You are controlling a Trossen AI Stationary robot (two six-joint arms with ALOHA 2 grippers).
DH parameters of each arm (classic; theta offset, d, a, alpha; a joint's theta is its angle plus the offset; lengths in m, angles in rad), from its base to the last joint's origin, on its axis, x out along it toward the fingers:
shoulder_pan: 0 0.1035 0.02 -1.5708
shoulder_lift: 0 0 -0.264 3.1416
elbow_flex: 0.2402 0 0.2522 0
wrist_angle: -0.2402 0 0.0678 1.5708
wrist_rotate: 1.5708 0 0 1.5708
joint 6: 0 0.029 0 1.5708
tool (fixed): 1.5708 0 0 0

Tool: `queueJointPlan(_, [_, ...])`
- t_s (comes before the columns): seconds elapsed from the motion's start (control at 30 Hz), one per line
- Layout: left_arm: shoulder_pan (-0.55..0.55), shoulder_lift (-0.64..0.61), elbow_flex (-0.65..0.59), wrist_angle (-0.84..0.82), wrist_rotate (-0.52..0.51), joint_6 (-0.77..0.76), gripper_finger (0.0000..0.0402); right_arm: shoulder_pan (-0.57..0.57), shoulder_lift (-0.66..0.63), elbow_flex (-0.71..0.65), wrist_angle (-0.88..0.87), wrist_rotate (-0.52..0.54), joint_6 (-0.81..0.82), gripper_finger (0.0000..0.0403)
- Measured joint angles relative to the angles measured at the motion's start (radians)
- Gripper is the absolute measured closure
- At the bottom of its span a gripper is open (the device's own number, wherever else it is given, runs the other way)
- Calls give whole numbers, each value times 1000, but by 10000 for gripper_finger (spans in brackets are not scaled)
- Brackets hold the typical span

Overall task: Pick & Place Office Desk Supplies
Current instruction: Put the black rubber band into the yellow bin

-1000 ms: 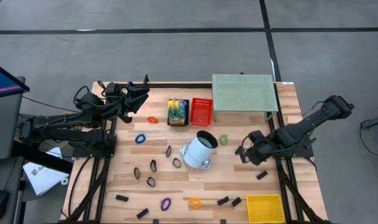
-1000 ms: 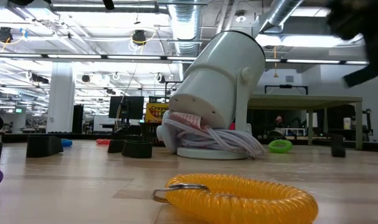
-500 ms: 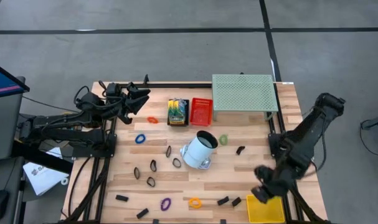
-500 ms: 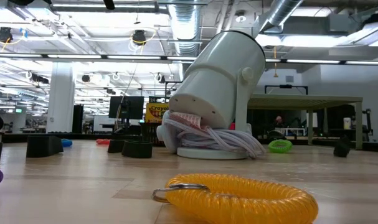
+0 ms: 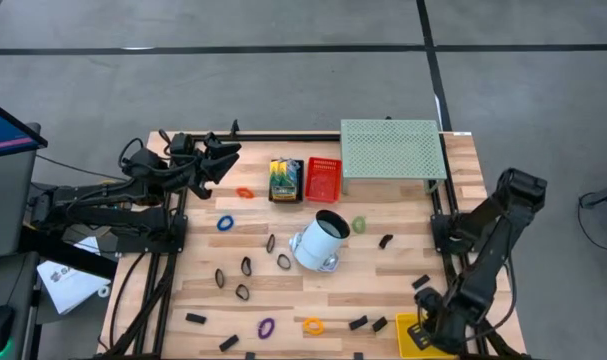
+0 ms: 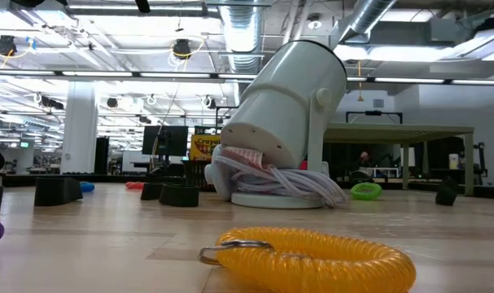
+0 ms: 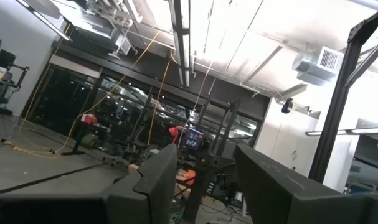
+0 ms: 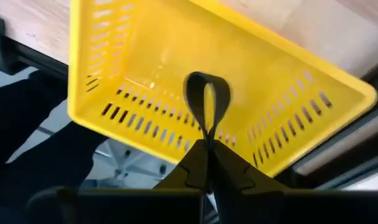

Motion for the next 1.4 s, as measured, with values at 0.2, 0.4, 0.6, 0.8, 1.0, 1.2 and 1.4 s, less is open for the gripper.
queueJointPlan(0.2, [0,0,0,1,-7,-7,243,17,14,0,-6,18,-3,343])
queueJointPlan(0.4, [2,0,0,1,-17,-4,243,23,-22,1,-56,49,-10,285])
queueJointPlan(0.6, [2,0,0,1,-21,-3,243,35,-65,0,-128,32,-16,228])
queueJointPlan(0.8, [2,0,0,-2,-27,-1,243,41,-96,0,-146,41,-23,192])
queueJointPlan(1.0, [2,0,0,-3,-27,-1,243,38,-104,0,-130,45,-41,180])
queueJointPlan(1.2, [2,0,0,-3,-27,-1,243,31,-90,0,-91,32,-45,176])
queueJointPlan(1.4, [2,0,0,-3,-27,-1,243,20,-78,0,-70,23,-52,177])
